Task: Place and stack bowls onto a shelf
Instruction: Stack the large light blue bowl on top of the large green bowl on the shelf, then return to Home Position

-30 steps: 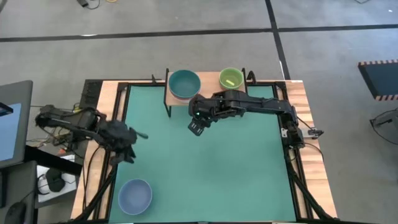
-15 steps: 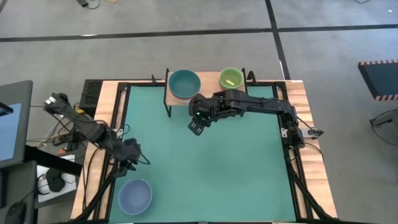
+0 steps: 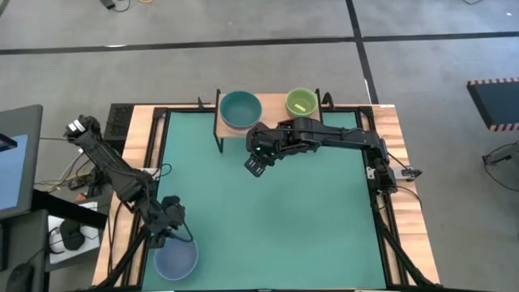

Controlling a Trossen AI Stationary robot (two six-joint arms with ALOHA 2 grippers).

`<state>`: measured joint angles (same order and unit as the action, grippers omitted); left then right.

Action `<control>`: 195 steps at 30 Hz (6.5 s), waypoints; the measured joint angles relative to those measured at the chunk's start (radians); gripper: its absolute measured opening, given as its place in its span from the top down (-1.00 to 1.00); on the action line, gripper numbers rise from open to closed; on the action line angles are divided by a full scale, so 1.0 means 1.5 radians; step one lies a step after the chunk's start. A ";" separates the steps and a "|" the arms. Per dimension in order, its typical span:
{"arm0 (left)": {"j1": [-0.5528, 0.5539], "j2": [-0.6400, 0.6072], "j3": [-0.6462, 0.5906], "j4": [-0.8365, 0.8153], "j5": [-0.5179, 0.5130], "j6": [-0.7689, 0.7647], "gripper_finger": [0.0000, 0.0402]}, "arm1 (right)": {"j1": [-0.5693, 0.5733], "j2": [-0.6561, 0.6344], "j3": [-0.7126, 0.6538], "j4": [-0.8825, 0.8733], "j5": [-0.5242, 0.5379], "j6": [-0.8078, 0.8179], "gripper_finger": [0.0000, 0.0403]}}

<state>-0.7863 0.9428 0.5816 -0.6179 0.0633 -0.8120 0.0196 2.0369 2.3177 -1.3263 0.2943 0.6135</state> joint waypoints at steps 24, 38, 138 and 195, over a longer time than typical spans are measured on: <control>0.069 0.056 0.047 -0.042 -0.093 -0.025 1.00 | 0.036 -0.033 0.022 -0.041 0.011 0.048 -0.18; 0.495 0.008 0.404 -0.067 -0.345 0.329 1.00 | 0.061 -0.120 0.026 -0.162 0.105 0.186 -0.18; 0.622 -0.107 -0.061 0.616 0.036 0.462 1.00 | 0.081 -1.055 -1.302 0.970 -0.145 -0.313 0.85; 0.604 -0.329 -0.151 0.490 -0.031 0.616 1.00 | 0.033 -1.356 -1.452 0.901 -0.144 -0.329 0.89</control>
<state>0.1204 0.4497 0.3546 0.1167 0.0161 0.1120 0.0692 0.0025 0.1402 0.0251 0.0776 0.1196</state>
